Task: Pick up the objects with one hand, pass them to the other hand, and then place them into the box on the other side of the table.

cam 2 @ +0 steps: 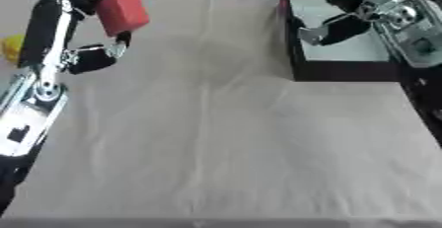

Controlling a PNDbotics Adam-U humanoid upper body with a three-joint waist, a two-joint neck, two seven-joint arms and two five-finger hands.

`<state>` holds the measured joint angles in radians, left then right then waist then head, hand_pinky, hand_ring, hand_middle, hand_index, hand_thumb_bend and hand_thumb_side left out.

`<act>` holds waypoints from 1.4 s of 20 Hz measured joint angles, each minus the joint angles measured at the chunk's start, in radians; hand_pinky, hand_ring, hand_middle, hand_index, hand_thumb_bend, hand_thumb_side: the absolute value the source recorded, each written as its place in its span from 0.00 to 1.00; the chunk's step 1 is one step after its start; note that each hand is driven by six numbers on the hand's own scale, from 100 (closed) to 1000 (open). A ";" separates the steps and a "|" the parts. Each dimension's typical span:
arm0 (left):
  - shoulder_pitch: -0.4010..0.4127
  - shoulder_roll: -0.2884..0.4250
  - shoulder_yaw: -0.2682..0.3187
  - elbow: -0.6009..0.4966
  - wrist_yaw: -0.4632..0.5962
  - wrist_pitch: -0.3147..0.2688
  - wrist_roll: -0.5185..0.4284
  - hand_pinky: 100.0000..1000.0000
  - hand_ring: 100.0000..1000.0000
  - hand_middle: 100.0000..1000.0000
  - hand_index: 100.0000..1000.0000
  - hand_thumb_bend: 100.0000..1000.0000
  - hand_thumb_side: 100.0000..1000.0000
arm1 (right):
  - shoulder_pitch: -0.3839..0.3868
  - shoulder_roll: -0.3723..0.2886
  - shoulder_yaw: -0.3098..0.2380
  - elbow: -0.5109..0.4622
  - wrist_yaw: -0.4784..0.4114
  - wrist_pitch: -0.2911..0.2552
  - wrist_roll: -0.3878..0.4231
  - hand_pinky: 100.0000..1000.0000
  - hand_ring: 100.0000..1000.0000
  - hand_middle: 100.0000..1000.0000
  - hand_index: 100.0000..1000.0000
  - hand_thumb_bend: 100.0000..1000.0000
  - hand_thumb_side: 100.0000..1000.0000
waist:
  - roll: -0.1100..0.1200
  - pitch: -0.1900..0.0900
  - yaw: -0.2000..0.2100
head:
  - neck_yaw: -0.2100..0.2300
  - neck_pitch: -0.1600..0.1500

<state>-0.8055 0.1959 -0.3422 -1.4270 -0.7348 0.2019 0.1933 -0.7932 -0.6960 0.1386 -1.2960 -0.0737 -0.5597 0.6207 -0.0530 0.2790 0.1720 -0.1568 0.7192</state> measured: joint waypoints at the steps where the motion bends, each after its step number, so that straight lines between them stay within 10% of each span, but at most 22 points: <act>1: -0.003 -0.006 -0.001 0.000 -0.002 -0.004 -0.001 0.55 0.54 0.50 0.40 0.00 0.00 | -0.003 0.001 0.003 0.001 0.000 0.001 0.001 1.00 1.00 1.00 1.00 0.00 0.04 | 0.000 0.000 0.003 | -0.006 0.000; 28: -0.025 -0.161 -0.037 0.035 -0.015 -0.072 0.047 0.52 0.51 0.48 0.38 0.00 0.00 | -0.062 0.038 0.032 0.026 0.017 0.009 0.009 1.00 1.00 1.00 1.00 0.00 0.00 | -0.005 0.017 0.106 | -0.095 -0.019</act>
<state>-0.8300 0.0352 -0.3793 -1.3919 -0.7496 0.1303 0.2401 -0.8555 -0.6580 0.1709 -1.2700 -0.0572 -0.5511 0.6293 -0.0575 0.2956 0.2781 -0.2513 0.7007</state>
